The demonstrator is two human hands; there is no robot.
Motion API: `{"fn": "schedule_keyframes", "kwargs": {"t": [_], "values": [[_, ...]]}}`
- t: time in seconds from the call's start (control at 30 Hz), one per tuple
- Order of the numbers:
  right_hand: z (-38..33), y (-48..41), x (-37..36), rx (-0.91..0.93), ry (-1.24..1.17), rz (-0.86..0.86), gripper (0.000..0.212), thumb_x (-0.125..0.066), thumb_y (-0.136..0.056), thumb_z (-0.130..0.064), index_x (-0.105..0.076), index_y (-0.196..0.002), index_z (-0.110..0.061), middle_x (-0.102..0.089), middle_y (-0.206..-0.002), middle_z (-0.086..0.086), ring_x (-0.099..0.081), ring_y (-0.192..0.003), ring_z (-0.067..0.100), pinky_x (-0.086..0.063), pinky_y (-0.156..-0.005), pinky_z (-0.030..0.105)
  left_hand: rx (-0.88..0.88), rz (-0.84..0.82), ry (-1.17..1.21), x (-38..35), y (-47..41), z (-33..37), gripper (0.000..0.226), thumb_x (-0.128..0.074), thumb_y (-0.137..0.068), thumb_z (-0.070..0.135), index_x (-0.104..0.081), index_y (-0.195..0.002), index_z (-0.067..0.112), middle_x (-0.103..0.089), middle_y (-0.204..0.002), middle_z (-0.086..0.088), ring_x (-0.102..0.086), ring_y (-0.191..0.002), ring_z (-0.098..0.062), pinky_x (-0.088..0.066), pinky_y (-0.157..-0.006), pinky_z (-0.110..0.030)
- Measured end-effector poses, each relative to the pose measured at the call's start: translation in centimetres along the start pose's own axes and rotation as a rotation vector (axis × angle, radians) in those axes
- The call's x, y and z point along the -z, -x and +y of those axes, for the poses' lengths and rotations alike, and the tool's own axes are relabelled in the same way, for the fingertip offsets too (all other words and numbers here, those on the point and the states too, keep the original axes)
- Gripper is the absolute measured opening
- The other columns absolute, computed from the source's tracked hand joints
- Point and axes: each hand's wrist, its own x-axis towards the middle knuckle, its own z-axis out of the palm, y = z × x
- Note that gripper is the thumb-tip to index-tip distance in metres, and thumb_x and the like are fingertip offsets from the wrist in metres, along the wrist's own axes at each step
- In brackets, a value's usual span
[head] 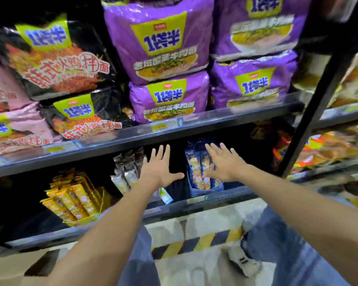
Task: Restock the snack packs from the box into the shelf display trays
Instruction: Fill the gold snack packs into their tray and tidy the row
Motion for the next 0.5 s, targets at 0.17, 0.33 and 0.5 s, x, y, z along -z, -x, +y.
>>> {"fn": "schedule_keyframes", "kwargs": {"t": [0.17,0.33,0.5], "values": [[4.5,-0.5,-1.1,-0.088,-0.095,0.010,0.097,-0.046,-0.088,-0.060,0.012,-0.150,-0.015,0.007,-0.160,0.005,0.004,-0.147,0.030,-0.007,-0.117,0.048,-0.004,-0.002,-0.014,-2.1,-3.1,3.2,0.105,-0.050,-0.082,0.068,0.011,-0.150,0.017,0.009,-0.160,-0.003,0.006,-0.147,-0.025,-0.007,-0.117,-0.048],[7.7,-4.6,-4.2,-0.161,-0.218,-0.023,0.106,-0.055,-0.084,-0.059,0.012,-0.149,-0.010,0.005,-0.160,0.006,0.003,-0.147,0.029,-0.009,-0.117,0.048,0.028,-0.032,0.059,-5.5,-9.1,4.1,0.110,-0.051,-0.080,0.069,0.010,-0.150,0.010,-0.003,-0.160,-0.009,-0.005,-0.147,-0.028,-0.015,-0.116,-0.046],[10.3,-10.0,-7.8,-0.268,-0.400,-0.106,0.113,-0.067,-0.075,-0.057,0.000,-0.149,-0.005,-0.008,-0.159,0.010,0.001,-0.147,0.027,-0.015,-0.117,0.044,0.128,-0.058,0.311,-9.7,-15.2,2.8,0.070,-0.066,-0.073,0.064,-0.058,-0.107,0.003,-0.065,-0.102,-0.018,-0.060,-0.103,-0.037,-0.048,-0.077,-0.041]]}}
